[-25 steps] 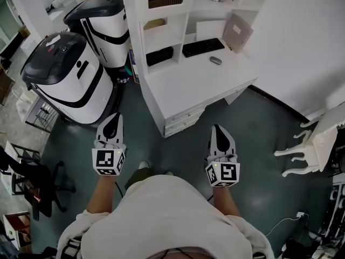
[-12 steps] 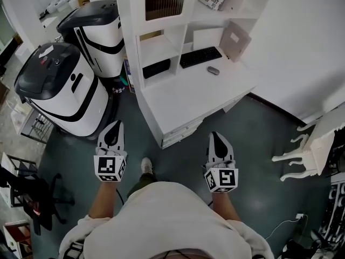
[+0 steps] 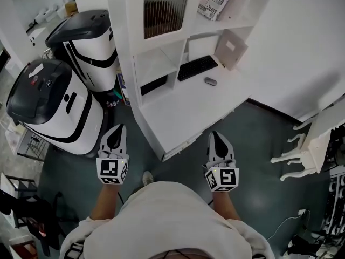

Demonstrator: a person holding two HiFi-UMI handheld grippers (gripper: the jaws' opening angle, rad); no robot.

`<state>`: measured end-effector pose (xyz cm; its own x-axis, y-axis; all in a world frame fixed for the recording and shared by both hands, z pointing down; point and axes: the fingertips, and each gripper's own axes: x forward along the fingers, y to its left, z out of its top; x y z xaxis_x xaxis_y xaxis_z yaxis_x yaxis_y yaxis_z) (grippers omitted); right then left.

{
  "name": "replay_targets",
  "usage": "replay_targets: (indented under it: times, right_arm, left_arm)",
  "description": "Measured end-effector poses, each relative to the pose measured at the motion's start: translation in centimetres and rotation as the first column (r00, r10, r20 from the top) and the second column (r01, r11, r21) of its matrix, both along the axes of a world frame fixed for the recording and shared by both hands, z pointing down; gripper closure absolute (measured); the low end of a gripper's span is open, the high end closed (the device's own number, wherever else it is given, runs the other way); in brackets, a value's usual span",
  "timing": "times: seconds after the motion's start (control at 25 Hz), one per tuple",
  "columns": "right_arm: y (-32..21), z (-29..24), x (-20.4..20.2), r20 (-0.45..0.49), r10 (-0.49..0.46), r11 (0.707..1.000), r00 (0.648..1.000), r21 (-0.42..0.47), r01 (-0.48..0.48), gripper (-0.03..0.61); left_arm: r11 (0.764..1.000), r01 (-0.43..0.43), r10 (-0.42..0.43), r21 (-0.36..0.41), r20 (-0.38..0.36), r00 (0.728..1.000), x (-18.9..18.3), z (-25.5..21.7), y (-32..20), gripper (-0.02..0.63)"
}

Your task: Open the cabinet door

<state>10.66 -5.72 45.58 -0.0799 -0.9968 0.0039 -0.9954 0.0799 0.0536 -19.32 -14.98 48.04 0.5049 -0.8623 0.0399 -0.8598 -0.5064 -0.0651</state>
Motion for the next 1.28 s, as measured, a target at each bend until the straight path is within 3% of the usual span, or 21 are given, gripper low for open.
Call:
replay_targets:
  times: [0.4, 1.08, 1.28]
  right_arm:
    - [-6.5, -0.8, -0.7, -0.018, 0.024, 1.0, 1.0, 0.014, -0.024, 0.575]
    - [-12.2, -1.6, 5.5, 0.014, -0.072, 0.997, 0.997, 0.033, 0.071, 0.574]
    - [-12.7, -1.6, 6.1, 0.019, -0.087, 0.996, 0.996, 0.037, 0.087, 0.51]
  left_arm:
    - [0.999, -0.04, 0.04, -0.016, -0.001, 0.999, -0.5, 0.5, -6.4, 0.615]
    - [0.995, 0.099, -0.099, -0.024, -0.005, 0.995, 3.2, 0.3, -8.8, 0.615]
    - [0.992, 0.119, -0.119, -0.03, -0.004, 0.993, 3.4, 0.6, -9.0, 0.615]
